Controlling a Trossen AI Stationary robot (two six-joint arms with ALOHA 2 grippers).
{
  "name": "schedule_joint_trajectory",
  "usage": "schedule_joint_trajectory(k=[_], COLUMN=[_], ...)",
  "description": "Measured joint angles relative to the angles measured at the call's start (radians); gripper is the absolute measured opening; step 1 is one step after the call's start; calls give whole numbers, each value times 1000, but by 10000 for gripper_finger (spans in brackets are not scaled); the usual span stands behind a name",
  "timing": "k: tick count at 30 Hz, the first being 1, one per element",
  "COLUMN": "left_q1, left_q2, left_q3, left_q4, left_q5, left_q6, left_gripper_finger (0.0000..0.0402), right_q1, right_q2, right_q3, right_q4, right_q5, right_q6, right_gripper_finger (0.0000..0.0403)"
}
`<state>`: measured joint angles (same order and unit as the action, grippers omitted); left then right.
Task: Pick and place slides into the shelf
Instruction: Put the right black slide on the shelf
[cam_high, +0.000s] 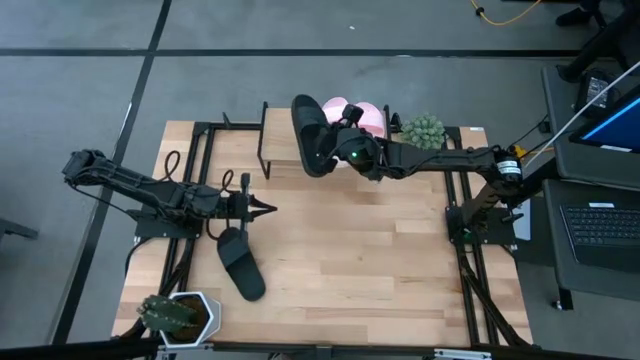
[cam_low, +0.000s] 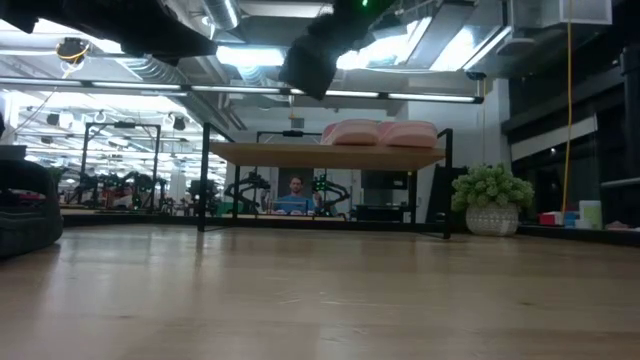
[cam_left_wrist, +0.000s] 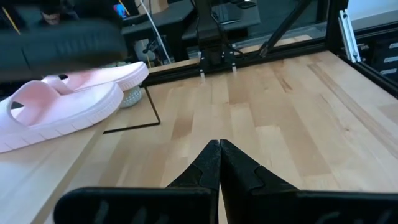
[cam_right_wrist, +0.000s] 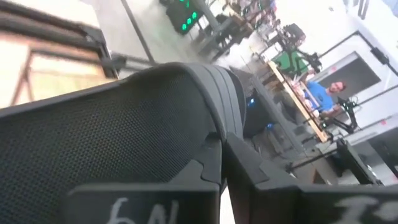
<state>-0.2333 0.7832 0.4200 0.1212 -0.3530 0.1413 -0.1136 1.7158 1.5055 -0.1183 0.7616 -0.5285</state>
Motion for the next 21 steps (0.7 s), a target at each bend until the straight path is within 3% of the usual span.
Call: schedule_joint_trajectory(k=[9, 21], left_q1=[0, 0], left_q2=[0, 0], left_q3=[0, 0], left_q4=[1, 2], left_q5=[-4, -6], left_q6=[0, 0], left_gripper_finger=[0, 0], right_q1=[-54, -89], right_q2=[91, 107], right_q3=[0, 0], right_q4=[95, 181], right_q5=[-7, -23], right_q6=[-73, -109], right_gripper_finger=[8, 8])
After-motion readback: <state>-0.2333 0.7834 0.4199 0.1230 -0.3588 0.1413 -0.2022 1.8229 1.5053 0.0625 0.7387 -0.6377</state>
